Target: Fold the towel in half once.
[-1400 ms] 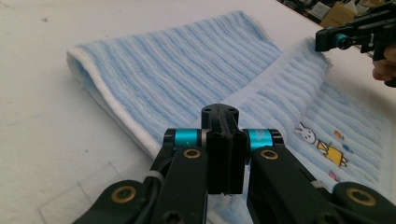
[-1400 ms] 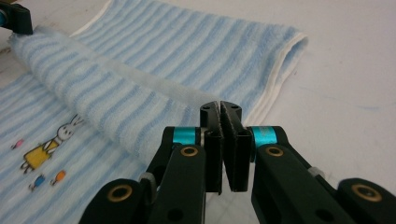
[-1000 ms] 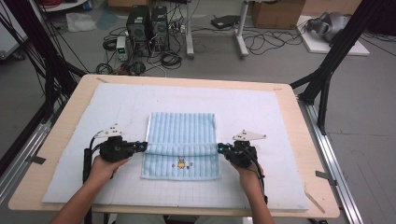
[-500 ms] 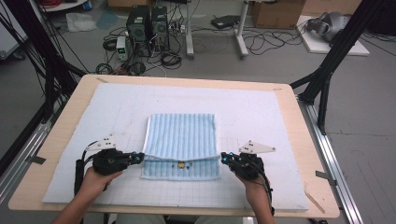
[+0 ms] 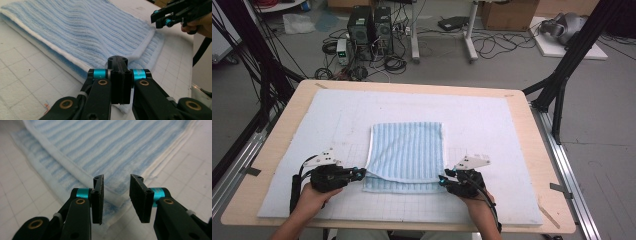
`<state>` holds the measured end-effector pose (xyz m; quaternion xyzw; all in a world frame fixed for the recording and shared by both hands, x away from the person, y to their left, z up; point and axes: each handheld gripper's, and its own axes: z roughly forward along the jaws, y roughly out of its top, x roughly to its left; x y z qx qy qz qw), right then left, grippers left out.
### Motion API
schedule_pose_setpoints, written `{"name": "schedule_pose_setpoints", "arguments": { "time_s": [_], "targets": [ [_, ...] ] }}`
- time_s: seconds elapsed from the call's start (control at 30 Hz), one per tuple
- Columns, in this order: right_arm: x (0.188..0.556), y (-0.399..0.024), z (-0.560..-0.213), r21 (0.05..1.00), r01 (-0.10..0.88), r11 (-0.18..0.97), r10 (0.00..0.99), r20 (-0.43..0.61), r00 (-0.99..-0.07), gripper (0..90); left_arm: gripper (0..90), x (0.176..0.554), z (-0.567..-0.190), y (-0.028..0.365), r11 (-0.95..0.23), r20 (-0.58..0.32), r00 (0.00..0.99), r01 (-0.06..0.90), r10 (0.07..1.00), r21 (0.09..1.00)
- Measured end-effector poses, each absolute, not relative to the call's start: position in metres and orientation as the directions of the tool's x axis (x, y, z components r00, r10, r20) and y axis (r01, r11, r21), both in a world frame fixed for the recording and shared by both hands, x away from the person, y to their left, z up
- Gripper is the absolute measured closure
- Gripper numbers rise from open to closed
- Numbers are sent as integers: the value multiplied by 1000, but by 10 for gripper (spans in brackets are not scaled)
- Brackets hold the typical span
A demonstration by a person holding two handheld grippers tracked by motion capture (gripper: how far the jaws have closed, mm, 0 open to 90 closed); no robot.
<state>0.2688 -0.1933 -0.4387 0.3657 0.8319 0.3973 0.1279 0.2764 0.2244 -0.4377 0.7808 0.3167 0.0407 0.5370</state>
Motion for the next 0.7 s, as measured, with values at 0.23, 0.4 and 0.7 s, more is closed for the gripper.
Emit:
{"name": "schedule_pose_setpoints", "arguments": {
  "time_s": [0.23,0.4,0.7],
  "targets": [
    [269,-189,-440,728,497,473,704,28,-710,838,895,276,-439,225,-221,-283,793,457,539,862],
    [263,-198,-429,767,484,421,702,63,-710,837,895,273,-432,227,-201,-284,800,443,529,874],
    [244,-205,-420,776,464,427,668,76,-741,833,894,261,-434,232,-248,-261,817,433,515,867]
  ]
}}
